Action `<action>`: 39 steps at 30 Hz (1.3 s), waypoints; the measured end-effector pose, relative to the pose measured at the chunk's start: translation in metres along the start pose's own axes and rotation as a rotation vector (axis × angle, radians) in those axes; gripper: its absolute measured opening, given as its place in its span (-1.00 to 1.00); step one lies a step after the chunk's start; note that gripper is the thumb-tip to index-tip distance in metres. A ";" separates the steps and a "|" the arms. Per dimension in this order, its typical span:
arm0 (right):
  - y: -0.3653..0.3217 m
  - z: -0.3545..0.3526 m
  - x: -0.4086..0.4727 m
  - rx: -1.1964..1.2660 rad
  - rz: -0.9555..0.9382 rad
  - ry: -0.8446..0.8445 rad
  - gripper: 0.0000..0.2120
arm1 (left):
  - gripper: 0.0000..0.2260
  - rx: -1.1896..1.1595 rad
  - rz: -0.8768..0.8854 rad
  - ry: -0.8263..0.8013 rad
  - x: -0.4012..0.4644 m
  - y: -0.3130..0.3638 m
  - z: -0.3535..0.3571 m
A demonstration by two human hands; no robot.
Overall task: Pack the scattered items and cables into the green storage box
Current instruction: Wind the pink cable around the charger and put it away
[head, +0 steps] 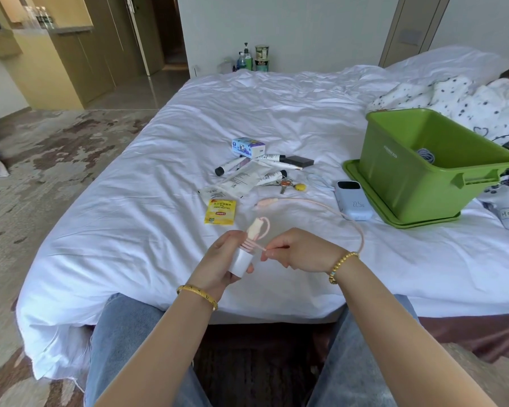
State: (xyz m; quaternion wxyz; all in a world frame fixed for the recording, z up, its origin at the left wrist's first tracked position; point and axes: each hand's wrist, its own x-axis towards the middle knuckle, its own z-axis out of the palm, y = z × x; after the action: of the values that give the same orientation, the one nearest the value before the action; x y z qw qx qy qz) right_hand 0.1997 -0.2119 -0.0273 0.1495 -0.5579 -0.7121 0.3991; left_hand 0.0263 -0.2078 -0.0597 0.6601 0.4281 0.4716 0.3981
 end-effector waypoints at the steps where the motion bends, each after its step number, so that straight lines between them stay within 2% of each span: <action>1: 0.001 -0.004 0.000 0.026 0.020 -0.010 -0.79 | -0.89 0.005 0.020 -0.030 -0.001 0.000 -0.003; 4: 0.002 -0.018 -0.001 0.001 0.058 -0.014 -0.74 | -0.89 0.049 0.106 -0.181 -0.004 0.002 -0.012; 6: 0.000 -0.026 0.001 -0.009 0.073 -0.022 -0.73 | -0.95 0.089 0.137 -0.309 -0.007 0.004 -0.016; 9: -0.004 -0.032 0.004 0.027 0.094 -0.032 -0.77 | -0.90 0.328 0.101 -0.422 -0.010 0.009 -0.018; 11: -0.010 -0.030 0.006 0.055 0.106 -0.001 -0.76 | -0.93 0.514 0.096 -0.400 -0.007 0.009 -0.014; 15: -0.022 -0.014 0.009 0.066 0.078 0.107 -0.77 | -0.91 0.727 0.156 -0.214 0.006 0.003 -0.005; 17: -0.026 -0.007 0.007 0.049 0.031 0.170 -0.76 | -0.92 0.669 0.171 -0.111 0.008 0.001 -0.002; 21: -0.029 0.001 0.002 0.036 -0.091 0.225 -0.75 | -0.87 0.353 0.122 0.011 0.002 0.005 -0.002; 26: -0.027 0.012 0.000 -0.041 -0.167 0.322 -0.77 | -0.82 0.013 0.026 -0.035 -0.002 -0.004 -0.002; 29: -0.025 0.011 -0.003 -0.168 -0.156 0.311 -0.78 | -0.81 -0.120 -0.056 -0.010 -0.001 -0.006 0.001; 34: -0.024 0.012 -0.006 -0.222 -0.161 0.270 -0.78 | -0.75 -0.016 -0.006 -0.003 0.002 -0.005 0.000; 39: -0.017 0.004 -0.004 -0.017 -0.064 0.153 -0.75 | -0.74 0.019 0.047 -0.020 0.000 0.000 -0.003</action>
State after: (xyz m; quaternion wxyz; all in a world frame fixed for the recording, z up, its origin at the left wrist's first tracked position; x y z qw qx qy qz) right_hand 0.1868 -0.2184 -0.0165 0.2115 -0.5650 -0.7195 0.3441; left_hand 0.0230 -0.2072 -0.0604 0.6511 0.4495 0.4585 0.4046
